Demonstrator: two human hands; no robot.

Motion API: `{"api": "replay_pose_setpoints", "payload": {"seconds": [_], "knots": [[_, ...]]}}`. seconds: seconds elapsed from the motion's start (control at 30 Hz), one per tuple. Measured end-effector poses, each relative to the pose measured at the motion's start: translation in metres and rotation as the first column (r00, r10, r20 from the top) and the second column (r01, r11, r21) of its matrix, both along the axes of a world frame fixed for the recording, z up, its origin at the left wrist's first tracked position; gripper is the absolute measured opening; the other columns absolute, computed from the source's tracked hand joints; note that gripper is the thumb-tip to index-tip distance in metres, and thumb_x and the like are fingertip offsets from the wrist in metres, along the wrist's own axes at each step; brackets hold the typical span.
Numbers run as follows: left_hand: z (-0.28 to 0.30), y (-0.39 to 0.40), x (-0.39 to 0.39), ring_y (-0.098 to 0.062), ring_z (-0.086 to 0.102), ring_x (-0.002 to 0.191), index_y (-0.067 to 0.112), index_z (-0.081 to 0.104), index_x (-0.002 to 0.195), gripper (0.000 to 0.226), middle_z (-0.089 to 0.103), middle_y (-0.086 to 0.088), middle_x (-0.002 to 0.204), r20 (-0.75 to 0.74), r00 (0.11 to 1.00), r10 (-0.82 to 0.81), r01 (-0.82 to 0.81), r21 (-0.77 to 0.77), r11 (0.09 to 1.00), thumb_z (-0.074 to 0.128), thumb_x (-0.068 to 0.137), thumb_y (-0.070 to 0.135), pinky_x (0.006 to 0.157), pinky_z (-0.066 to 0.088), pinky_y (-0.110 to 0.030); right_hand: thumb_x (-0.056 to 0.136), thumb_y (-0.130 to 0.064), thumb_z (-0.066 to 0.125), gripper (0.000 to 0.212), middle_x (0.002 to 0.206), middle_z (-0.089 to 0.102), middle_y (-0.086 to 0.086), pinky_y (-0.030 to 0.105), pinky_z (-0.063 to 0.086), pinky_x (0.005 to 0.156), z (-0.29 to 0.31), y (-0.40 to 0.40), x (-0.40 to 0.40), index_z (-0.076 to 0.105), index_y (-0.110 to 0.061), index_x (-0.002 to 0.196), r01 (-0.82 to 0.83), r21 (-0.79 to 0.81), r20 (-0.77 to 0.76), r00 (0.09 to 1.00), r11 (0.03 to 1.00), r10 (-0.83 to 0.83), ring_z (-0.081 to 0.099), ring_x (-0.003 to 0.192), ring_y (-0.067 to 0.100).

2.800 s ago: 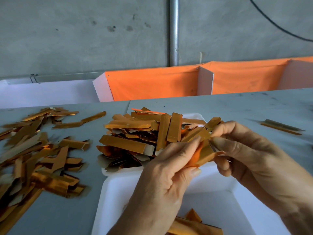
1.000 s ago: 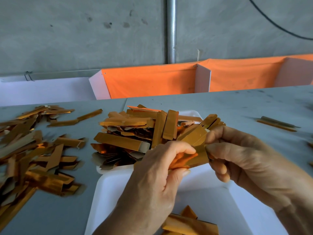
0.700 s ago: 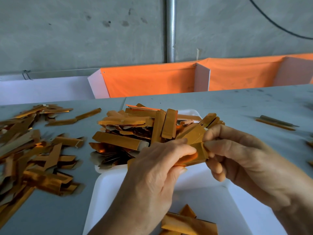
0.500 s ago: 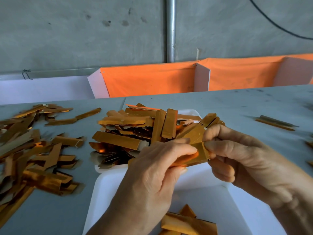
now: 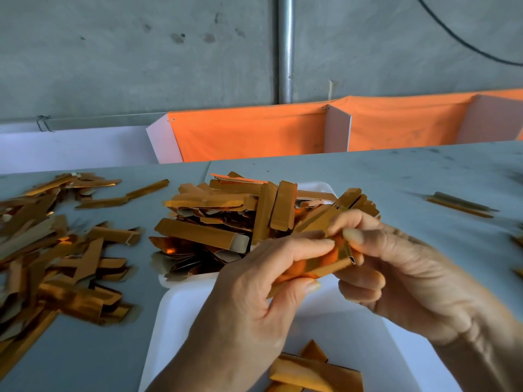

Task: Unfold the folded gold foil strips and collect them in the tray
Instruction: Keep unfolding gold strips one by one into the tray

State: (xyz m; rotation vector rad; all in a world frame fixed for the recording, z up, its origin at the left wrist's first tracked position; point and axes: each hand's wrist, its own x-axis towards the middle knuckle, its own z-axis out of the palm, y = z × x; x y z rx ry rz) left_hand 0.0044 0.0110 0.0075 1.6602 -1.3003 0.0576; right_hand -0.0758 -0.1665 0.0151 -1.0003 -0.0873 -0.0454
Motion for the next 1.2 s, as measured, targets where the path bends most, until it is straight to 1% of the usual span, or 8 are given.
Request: {"api": "replay_pose_setpoints", "payload": {"seconds": [0.13, 0.27, 0.33, 0.37, 0.53, 0.9, 1.1, 1.2], "knots": [[-0.002, -0.003, 0.0, 0.003, 0.055, 0.115, 0.035, 0.055, 0.122, 0.041, 0.058, 0.024, 0.123, 0.013, 1.0, 0.025, -0.025, 0.005, 1.0, 0.061, 0.084, 0.022, 0.091, 0.043, -0.009, 0.059, -0.024, 0.088, 0.031, 0.059, 0.048, 0.001, 0.019, 0.041, 0.043, -0.002, -0.001, 0.001, 0.071, -0.01, 0.081, 0.085, -0.102, -0.01, 0.996, 0.991, -0.087, 0.045, 0.043, 0.008], [-0.004, -0.004, 0.001, 0.004, 0.059, 0.106, 0.038, 0.055, 0.122, 0.038, 0.061, 0.027, 0.115, 0.0, 1.0, 0.001, -0.001, -0.016, 1.0, 0.061, 0.085, 0.029, 0.083, 0.043, -0.005, 0.062, -0.021, 0.087, 0.031, 0.062, 0.051, 0.001, 0.019, 0.044, 0.045, -0.004, 0.0, 0.001, 0.071, -0.01, 0.085, 0.037, 0.025, -0.013, 0.999, 0.999, -0.037, 0.05, 0.046, 0.008], [-0.003, -0.004, 0.0, -0.002, 0.063, 0.1, 0.045, 0.055, 0.119, 0.037, 0.065, 0.022, 0.11, -0.059, 0.998, -0.023, 0.021, -0.027, 0.999, 0.056, 0.083, 0.036, 0.078, 0.05, -0.015, 0.067, -0.022, 0.084, 0.028, 0.064, 0.05, 0.001, 0.019, 0.045, 0.047, -0.004, 0.001, 0.002, 0.069, -0.01, 0.088, -0.006, 0.036, 0.004, 1.0, 0.999, 0.006, 0.051, 0.048, 0.008], [-0.003, -0.004, 0.0, -0.005, 0.065, 0.098, 0.047, 0.055, 0.118, 0.036, 0.067, 0.02, 0.109, -0.091, 0.995, -0.034, 0.031, -0.033, 0.999, 0.056, 0.083, 0.036, 0.078, 0.052, -0.02, 0.069, -0.024, 0.083, 0.028, 0.064, 0.05, 0.001, 0.019, 0.045, 0.048, -0.004, 0.001, 0.002, 0.068, -0.011, 0.089, -0.018, 0.015, 0.011, 1.0, 1.0, 0.018, 0.051, 0.049, 0.008], [-0.006, -0.005, 0.0, 0.002, 0.058, 0.111, 0.043, 0.05, 0.119, 0.043, 0.065, 0.025, 0.114, -0.149, 0.988, -0.043, 0.037, -0.042, 0.998, 0.064, 0.084, 0.023, 0.087, 0.042, -0.008, 0.07, -0.028, 0.081, 0.023, 0.063, 0.051, 0.0, 0.018, 0.045, 0.049, -0.004, 0.001, 0.002, 0.066, -0.012, 0.078, 0.067, -0.105, 0.054, 0.997, 0.992, -0.062, 0.051, 0.049, 0.008], [-0.011, -0.007, 0.005, 0.005, 0.06, 0.106, 0.055, 0.044, 0.117, 0.059, 0.065, 0.028, 0.109, -0.166, 0.984, 0.063, -0.057, 0.04, 0.998, 0.068, 0.076, 0.021, 0.087, 0.047, -0.022, 0.074, -0.023, 0.069, 0.009, 0.059, 0.057, -0.002, 0.019, 0.047, 0.051, -0.004, 0.003, 0.002, 0.068, -0.016, 0.079, 0.085, -0.237, -0.039, 0.995, 0.968, -0.097, 0.056, 0.048, 0.01], [-0.011, -0.007, 0.002, 0.015, 0.059, 0.096, 0.053, 0.051, 0.114, 0.066, 0.062, 0.039, 0.102, -0.085, 0.979, 0.184, -0.177, 0.087, 0.98, 0.072, 0.076, 0.004, 0.079, 0.041, 0.0, 0.075, -0.028, 0.072, 0.015, 0.067, 0.061, 0.004, 0.022, 0.052, 0.055, -0.005, 0.0, 0.0, 0.064, -0.015, 0.076, 0.019, -0.259, -0.155, 0.986, 0.966, -0.061, 0.063, 0.059, 0.014], [-0.01, -0.007, -0.001, 0.019, 0.058, 0.092, 0.05, 0.054, 0.114, 0.062, 0.06, 0.042, 0.1, -0.053, 0.973, 0.223, -0.218, 0.081, 0.973, 0.072, 0.076, 0.004, 0.074, 0.033, 0.007, 0.07, -0.035, 0.074, 0.049, 0.089, 0.067, 0.014, 0.028, 0.057, 0.063, -0.007, 0.001, 0.001, 0.062, 0.002, 0.099, -0.045, -0.239, -0.233, 0.972, 0.97, -0.012, 0.07, 0.076, 0.02]]}}
